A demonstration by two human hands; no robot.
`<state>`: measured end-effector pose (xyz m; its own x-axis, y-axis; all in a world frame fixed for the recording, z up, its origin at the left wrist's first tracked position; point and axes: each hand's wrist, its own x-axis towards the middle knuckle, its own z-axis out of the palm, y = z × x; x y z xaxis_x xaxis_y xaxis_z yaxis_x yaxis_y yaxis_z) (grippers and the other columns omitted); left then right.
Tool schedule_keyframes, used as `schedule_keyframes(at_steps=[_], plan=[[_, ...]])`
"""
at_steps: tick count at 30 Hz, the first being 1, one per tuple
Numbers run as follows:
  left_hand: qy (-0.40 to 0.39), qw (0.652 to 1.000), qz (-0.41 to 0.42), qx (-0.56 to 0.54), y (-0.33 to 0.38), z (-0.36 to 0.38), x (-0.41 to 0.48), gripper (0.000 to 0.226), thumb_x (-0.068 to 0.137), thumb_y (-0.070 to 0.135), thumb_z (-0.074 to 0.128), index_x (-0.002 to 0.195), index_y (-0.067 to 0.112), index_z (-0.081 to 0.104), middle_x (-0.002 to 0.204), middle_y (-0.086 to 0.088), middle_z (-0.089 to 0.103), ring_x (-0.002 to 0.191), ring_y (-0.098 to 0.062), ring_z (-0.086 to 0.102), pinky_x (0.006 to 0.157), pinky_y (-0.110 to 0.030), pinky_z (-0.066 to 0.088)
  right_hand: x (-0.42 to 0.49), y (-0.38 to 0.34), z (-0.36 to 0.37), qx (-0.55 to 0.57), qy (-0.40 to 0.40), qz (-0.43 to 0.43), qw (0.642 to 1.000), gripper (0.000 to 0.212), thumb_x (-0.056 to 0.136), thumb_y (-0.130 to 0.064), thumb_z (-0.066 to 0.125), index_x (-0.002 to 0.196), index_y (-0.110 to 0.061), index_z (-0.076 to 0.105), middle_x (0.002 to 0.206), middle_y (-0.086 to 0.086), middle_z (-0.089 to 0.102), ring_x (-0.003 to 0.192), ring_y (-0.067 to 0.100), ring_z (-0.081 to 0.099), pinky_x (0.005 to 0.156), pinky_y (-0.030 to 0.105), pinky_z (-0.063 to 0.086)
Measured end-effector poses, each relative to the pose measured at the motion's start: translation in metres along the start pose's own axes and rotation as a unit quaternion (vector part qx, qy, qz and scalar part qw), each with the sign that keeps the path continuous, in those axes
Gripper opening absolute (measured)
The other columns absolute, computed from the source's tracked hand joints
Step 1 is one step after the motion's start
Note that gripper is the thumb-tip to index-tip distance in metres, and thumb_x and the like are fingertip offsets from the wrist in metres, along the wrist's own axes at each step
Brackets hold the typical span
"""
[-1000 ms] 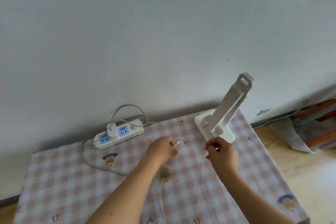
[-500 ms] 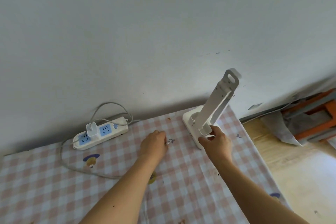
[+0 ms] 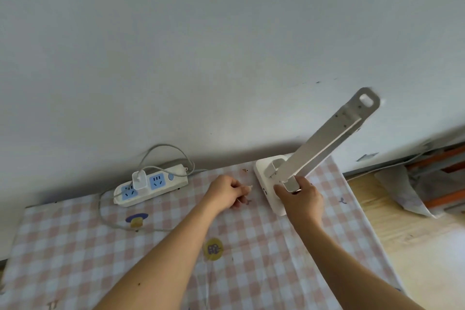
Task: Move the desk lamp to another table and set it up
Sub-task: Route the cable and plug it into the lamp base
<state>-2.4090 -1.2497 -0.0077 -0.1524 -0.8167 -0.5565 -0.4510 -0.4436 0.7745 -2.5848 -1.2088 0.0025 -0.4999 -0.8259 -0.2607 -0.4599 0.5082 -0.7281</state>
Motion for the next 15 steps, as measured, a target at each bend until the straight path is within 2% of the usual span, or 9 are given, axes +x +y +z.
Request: schedule_keyframes(at_steps=[2,4,9,15], plan=[[0.01,1.0,0.01,0.018,0.005,-0.002,-0.003,0.026,0.086,0.033,0.067,0.065,0.018,0.064,0.054,0.007,0.065,0.041,-0.005,0.05,0.042,-0.014,0.037,-0.001,-0.008,0.0,0.041,-0.004,0.007,0.999,0.018,0.072,-0.03,0.073,0.087,-0.022,0.065,0.067,-0.014,0.061,0.069,0.011,0.06,0.053,0.024,0.04],[0.01,1.0,0.021,0.013,0.009,-0.004,-0.006,0.025,0.087,0.033,0.066,0.068,0.017,0.065,0.058,0.004,0.065,0.042,-0.005,0.048,0.041,-0.013,0.036,-0.004,-0.015,0.0,0.071,-0.009,0.007,0.997,0.016,0.073,-0.029,0.074,0.086,-0.023,0.067,0.068,-0.014,0.064,0.066,0.003,0.058,0.05,0.019,0.037],[-0.03,0.999,0.023,0.011,0.016,-0.011,-0.015,0.02,0.091,0.024,0.061,0.083,0.006,0.068,0.064,0.001,0.064,0.049,-0.007,0.047,0.043,-0.014,0.036,-0.007,-0.028,-0.003,0.094,-0.013,0.01,0.995,0.015,0.074,-0.031,0.074,0.084,-0.025,0.066,0.072,-0.012,0.065,0.068,0.002,0.059,0.05,0.017,0.036],[-0.019,0.999,0.034,0.031,0.022,-0.016,-0.02,0.022,0.092,0.025,0.059,0.08,0.011,0.07,0.061,0.003,0.064,0.047,-0.007,0.046,0.04,-0.01,0.034,-0.012,-0.037,-0.003,0.093,-0.011,-0.002,0.996,0.016,0.073,-0.03,0.075,0.084,-0.024,0.065,0.071,-0.013,0.065,0.068,0.002,0.059,0.05,0.018,0.037]])
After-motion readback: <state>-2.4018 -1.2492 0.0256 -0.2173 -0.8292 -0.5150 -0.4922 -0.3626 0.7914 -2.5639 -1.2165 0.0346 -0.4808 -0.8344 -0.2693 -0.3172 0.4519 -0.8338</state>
